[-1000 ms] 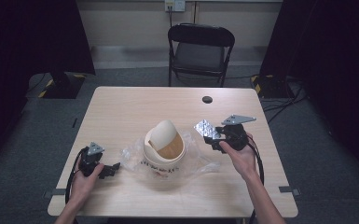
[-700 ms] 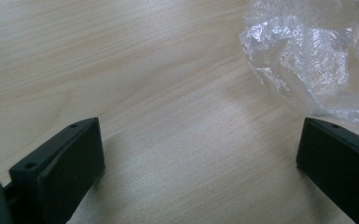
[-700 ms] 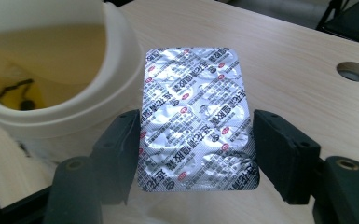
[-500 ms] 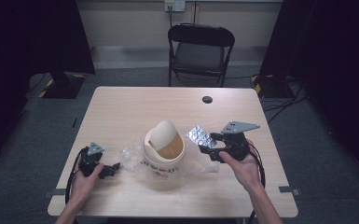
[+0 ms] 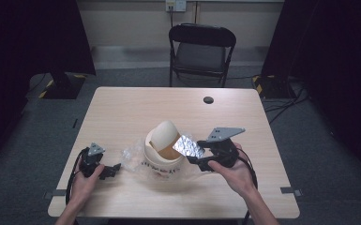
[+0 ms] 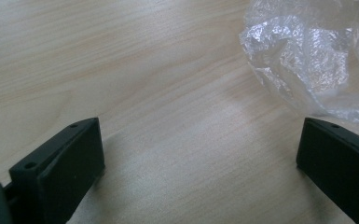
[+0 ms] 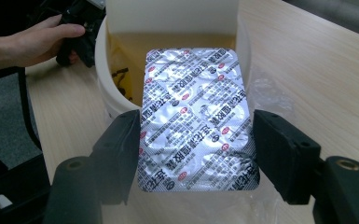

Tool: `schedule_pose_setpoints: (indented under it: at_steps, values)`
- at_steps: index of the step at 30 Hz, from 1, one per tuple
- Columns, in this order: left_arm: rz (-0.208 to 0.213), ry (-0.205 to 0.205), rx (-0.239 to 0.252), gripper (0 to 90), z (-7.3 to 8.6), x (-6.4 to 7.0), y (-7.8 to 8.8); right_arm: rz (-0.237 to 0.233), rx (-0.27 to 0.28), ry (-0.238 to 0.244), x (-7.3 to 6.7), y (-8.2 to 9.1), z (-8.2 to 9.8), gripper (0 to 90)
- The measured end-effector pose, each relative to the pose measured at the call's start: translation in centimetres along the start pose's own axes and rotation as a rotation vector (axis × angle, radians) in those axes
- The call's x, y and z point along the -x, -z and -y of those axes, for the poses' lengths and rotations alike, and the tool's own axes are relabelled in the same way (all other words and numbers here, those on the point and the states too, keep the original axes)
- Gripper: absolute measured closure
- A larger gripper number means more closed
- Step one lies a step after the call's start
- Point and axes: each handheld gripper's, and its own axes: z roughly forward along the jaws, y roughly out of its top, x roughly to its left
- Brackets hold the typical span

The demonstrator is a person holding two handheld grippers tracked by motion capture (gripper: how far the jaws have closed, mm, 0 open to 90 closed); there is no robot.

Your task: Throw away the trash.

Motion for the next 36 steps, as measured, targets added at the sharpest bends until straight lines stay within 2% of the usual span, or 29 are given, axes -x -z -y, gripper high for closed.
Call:
schedule_pose_setpoints:
  at_steps: [8,23,25,27,28,30,31,36]
  values:
    - [-0.001,0.004,0.003,0.1,0.0,0.0,0.0,-0.022,-0.019,0.024,-0.4,-1.1,-0.8,34.4]
    - [0.0,0.0,0.0,0.1,0.0,0.0,0.0,-0.017,-0.023,0.057,-0.7,-2.6,-2.7,35.7]
    - [-0.001,0.004,0.003,0.1,0.0,0.0,0.0,-0.014,-0.032,0.059,-0.7,-3.0,-2.8,37.2]
    - [-0.001,0.0,-0.001,0.1,0.0,0.0,0.0,-0.019,-0.025,0.056,-0.6,-3.2,-2.8,44.2]
    - [-0.001,0.001,-0.001,0.1,0.0,0.0,0.0,-0.024,-0.014,0.048,-0.6,-3.2,-2.9,44.4]
    - [-0.001,0.004,0.003,0.1,0.0,0.0,0.0,-0.008,-0.014,0.063,-0.7,-3.2,-3.1,44.6]
    - [-0.001,0.0,-0.001,0.1,0.0,0.0,0.0,-0.016,-0.014,0.063,-0.7,-3.3,-3.1,44.9]
    - [-0.001,0.0,0.0,0.1,0.0,0.0,0.0,-0.017,-0.002,0.046,-0.4,-3.4,-3.0,45.3]
